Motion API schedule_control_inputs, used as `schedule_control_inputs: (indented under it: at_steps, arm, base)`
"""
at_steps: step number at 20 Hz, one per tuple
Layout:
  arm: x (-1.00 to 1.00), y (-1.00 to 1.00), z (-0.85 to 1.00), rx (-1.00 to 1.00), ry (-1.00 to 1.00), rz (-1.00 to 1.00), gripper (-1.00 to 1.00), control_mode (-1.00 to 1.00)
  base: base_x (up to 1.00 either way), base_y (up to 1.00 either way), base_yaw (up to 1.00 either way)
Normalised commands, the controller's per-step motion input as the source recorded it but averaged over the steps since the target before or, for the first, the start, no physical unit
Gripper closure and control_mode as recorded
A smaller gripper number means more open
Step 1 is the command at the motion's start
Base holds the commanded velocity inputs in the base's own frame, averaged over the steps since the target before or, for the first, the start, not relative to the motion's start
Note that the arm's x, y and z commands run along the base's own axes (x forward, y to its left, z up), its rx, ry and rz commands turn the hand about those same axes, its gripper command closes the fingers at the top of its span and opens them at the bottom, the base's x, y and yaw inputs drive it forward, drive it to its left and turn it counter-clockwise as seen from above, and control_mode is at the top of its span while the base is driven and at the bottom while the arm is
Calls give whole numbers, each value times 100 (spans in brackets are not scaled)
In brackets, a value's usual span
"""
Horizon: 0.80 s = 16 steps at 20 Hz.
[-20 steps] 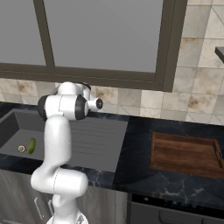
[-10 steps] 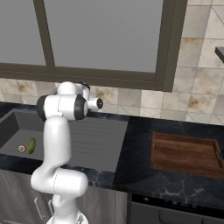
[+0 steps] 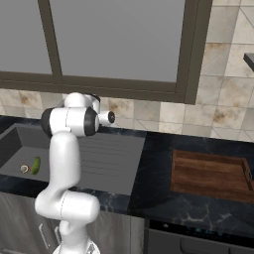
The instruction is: Pick up all produce items and place them in the sink. Turn on the sink faucet to wash them. Then turn the sink off and put them in the tray.
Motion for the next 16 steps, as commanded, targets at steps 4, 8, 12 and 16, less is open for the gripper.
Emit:
schedule_control_inputs:
  at_steps: [4, 8, 12, 16]
  arm:
    - [13, 35, -4, -1, 2, 0, 100, -100]
    - [0, 7, -1, -2, 0, 1, 100, -100]
    - [0, 2, 0, 0, 0, 0, 100, -100]
    - [0, 0, 0, 0, 0, -7, 100, -100]
  base:
    - [0, 0, 0]
    - [0, 0, 0]
    - [0, 0, 0]
    - [0, 0, 0]
